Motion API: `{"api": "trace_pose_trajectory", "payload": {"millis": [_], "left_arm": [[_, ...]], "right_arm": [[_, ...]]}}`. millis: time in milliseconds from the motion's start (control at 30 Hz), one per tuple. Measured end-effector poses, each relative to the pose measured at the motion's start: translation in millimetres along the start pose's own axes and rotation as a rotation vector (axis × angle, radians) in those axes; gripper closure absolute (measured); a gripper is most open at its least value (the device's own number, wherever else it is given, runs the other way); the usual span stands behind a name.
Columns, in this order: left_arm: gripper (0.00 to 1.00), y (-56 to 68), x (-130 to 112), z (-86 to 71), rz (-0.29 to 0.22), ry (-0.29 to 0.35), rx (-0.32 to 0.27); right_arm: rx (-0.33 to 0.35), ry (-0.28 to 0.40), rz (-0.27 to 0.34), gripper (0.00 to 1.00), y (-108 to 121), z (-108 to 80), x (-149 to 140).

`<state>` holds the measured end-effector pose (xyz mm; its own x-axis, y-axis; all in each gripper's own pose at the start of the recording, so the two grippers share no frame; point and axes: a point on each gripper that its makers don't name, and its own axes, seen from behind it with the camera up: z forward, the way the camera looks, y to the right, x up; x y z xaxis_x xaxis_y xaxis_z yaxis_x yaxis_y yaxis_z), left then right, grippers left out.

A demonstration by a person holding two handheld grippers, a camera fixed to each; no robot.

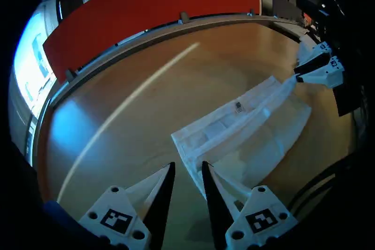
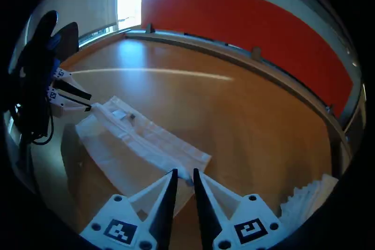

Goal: Fold towel

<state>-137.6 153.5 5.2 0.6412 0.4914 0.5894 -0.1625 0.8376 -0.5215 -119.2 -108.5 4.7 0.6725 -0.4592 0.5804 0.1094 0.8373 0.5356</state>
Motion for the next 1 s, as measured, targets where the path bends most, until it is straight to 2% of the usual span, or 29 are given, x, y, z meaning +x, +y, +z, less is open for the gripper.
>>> {"api": "trace_pose_trajectory", "payload": {"millis": [133, 200, 267, 333, 400, 467, 533, 1000], "left_arm": [[0.54, -4.5, 0, 2.0, 0.001, -0.002, 0.018], [0.52, -6.1, 1, 1.5, 0.000, 0.001, 0.021], [0.49, -8.1, 3, -0.4, -0.003, 0.006, 0.024], [0.31, -9.6, 3, -2.8, -0.010, 0.011, 0.021], [0.22, -11.2, 4, -5.0, -0.018, 0.015, 0.020], [0.10, -13.1, 5, -7.1, -0.027, 0.020, 0.019], [0.08, -15.1, 5, -9.1, -0.036, 0.024, 0.022], [0.07, -14.2, -1, -26.4, -0.081, 0.034, 0.023]], "right_arm": [[-0.017, -0.001, -0.001, 0.68, 6, 2.1, 1], [-0.024, 0.002, 0.000, 0.62, 8, 2.4, 2], [-0.031, 0.007, 0.002, 0.49, 10, 2.1, 4], [-0.035, 0.015, 0.004, 0.27, 11, -0.2, 5], [-0.037, 0.020, 0.006, 0.16, 12, -2.4, 6], [-0.036, 0.024, 0.008, 0.14, 13, -4.7, 6], [-0.036, 0.025, 0.009, 0.14, 13, -6.8, 6], [-0.024, 0.028, -0.006, 0.14, 5, -18.4, -5]]}}
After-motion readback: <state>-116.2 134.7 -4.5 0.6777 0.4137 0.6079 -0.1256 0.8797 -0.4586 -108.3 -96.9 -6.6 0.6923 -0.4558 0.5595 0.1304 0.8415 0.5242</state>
